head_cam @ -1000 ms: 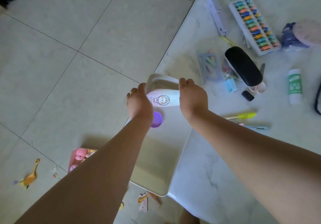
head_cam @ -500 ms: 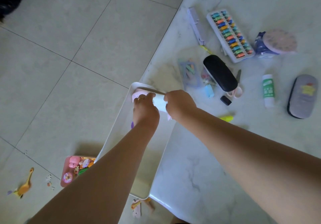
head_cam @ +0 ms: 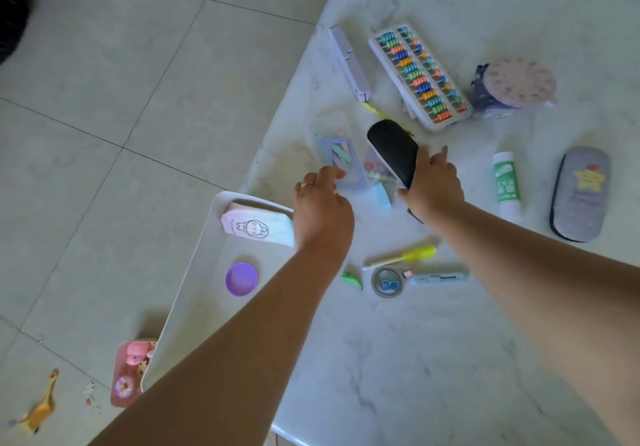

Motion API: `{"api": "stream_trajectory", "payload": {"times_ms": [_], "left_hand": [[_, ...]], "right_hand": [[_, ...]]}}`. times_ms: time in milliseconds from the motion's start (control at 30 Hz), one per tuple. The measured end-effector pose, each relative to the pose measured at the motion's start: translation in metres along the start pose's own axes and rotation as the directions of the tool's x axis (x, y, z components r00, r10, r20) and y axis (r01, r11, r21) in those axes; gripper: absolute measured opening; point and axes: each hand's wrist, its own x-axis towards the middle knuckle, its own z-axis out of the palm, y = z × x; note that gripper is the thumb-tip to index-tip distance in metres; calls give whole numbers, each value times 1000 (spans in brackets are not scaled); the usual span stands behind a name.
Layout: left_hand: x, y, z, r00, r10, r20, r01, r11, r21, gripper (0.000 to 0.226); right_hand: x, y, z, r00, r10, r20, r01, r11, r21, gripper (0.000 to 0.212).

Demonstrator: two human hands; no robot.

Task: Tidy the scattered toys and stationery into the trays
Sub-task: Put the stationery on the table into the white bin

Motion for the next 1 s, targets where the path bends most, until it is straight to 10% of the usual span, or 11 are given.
{"api": "stream_trajectory", "payload": {"times_ms": [333,567,767,1000], "left_hand": [[-15,-8,-11,998,-47,-29,46,998,-45,57],[-35,-27,-49,992,118,-37,-106,967,232,101],[-50,-77,-83,937,342,-66,-268,827,494,70],[-57,-135,-82,967,171,190,-255,686,681,74]], "right_hand": [[-25,-4,-14,985,-154,-78,172,917,361,63],[-67,-57,-40,831,-458,316,-51,503,863,29],[-109,-102,-38,630,-551,547,-128,621,773,34],[-95,-77,-18,951,-237,199,23,696,717,38]]}}
